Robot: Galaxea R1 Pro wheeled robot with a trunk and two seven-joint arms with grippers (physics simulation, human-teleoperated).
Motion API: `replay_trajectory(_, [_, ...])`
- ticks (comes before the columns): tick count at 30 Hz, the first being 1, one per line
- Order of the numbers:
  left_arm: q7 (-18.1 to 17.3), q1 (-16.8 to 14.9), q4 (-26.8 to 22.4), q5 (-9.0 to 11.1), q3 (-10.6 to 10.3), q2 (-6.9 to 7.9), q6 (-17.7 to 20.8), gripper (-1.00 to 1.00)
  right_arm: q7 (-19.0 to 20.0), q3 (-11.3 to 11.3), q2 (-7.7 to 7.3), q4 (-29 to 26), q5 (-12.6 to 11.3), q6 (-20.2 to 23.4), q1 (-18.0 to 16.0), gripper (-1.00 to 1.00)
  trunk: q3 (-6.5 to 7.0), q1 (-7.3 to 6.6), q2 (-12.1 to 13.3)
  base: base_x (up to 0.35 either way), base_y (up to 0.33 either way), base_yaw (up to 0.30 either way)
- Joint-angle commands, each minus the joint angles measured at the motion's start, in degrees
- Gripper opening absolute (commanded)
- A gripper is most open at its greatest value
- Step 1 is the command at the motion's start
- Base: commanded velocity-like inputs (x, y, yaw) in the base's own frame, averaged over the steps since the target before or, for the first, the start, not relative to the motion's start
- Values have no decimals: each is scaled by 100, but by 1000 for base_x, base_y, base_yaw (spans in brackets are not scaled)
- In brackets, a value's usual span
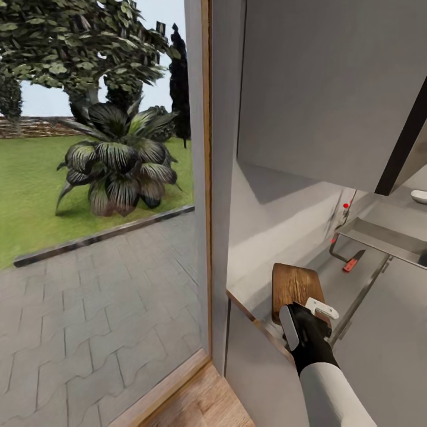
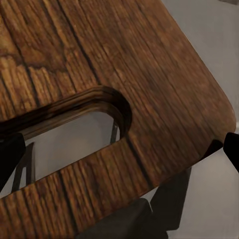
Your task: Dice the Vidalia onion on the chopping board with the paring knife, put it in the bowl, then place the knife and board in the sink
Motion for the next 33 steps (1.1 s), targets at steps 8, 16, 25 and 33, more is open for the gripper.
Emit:
replay_trajectory(8, [-5,1,-6,27,1,0,-5,100,-20,-12,4,94,-98,23,-1,100,-13,4,-10,0,0,0])
replay_trajectory(16, [-5,1,-6,27,1,0,-5,100,-20,-23,4,94,-362,23,-2,100,-13,4,-10,0,0,0])
replay_trajectory(25, [-5,1,-6,34,1,0,-5,100,-20,-28,4,90,-767,23,0,100,-13,4,-10,0,0,0])
replay_trajectory(33, [-5,1,-6,35,1,0,-5,100,-20,-28,4,86,-795,23,-2,100,-13,4,-10,0,0,0])
